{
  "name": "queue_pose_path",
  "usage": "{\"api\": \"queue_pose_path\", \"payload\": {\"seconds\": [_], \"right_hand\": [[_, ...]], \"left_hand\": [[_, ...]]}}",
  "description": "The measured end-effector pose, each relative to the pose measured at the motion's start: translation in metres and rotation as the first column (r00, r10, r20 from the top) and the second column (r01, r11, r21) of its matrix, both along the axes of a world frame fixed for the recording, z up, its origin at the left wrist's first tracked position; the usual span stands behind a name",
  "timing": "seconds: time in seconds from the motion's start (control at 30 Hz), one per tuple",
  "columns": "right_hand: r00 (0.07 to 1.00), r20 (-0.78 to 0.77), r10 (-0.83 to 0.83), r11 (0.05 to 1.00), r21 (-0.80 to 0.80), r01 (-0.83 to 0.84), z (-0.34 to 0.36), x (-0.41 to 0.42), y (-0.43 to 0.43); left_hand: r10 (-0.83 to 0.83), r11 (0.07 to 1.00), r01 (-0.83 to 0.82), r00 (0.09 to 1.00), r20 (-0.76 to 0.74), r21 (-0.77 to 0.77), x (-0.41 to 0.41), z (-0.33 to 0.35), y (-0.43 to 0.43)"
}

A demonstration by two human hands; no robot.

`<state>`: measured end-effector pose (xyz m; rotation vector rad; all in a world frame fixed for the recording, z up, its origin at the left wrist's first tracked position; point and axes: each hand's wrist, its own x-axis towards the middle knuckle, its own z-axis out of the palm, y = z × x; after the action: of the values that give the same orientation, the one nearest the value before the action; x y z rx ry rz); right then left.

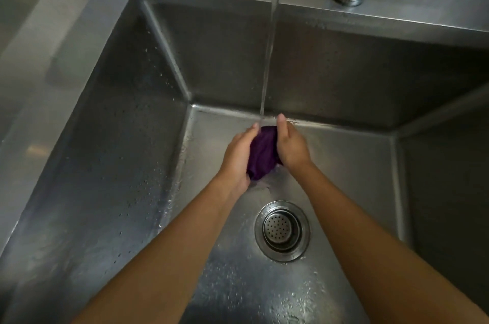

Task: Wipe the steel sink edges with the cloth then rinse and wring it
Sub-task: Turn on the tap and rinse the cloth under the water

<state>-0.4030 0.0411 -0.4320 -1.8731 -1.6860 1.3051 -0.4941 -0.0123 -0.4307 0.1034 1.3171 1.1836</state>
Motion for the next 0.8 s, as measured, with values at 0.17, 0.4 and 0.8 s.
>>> {"api": "queue_pose_path", "payload": {"seconds": [0.17, 0.4, 0.8], "right_hand": [[0.967, -0.195, 0.165, 0.966, 0.228, -0.119, 0.021, 0.007, -0.033], [0.952, -0.283, 0.118, 0.954, 0.300, -0.029, 0.045, -0.016, -0.033], [0.937, 0.310, 0.162, 0.908, 0.324, -0.264, 0.064, -0.021, -0.033]], "left_hand": [[0.256, 0.967, -0.256, 0.961, 0.105, -0.014, -0.021, -0.010, 0.013], [0.061, 0.997, -0.072, 0.939, 0.339, 0.022, -0.004, 0.011, 0.005], [0.092, 0.993, -0.081, 0.987, 0.130, -0.087, 0.010, 0.018, 0.013]]}}
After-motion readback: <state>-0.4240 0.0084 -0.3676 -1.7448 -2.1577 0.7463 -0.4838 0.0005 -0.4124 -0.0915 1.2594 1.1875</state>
